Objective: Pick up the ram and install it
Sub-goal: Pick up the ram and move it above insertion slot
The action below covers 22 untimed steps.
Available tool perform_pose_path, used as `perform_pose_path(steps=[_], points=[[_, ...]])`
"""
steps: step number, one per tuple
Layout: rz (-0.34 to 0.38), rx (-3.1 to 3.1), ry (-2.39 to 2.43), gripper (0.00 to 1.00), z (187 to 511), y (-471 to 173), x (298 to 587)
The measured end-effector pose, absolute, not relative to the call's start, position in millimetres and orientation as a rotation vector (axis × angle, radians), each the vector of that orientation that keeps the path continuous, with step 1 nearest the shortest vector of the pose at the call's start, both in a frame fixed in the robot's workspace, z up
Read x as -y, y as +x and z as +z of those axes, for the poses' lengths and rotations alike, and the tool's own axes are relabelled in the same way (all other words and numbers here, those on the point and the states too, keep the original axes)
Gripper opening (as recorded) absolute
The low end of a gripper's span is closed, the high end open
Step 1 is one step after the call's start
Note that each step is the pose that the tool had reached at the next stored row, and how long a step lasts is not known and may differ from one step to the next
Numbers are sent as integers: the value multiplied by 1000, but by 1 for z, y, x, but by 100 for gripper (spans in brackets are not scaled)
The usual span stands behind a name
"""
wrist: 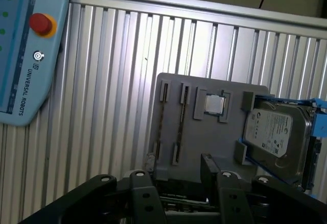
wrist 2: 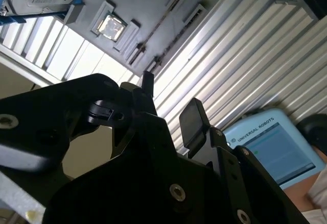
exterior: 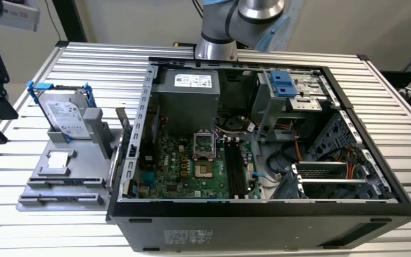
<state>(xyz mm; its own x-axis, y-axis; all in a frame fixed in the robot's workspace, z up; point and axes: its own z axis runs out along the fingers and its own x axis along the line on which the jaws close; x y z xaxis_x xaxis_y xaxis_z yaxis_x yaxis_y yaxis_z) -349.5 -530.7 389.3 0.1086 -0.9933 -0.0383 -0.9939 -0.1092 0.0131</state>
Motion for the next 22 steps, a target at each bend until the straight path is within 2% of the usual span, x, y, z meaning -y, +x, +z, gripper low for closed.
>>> perform_pose_path(steps=[22], points=[[59, -2119, -2295, 100, 351, -347, 531]])
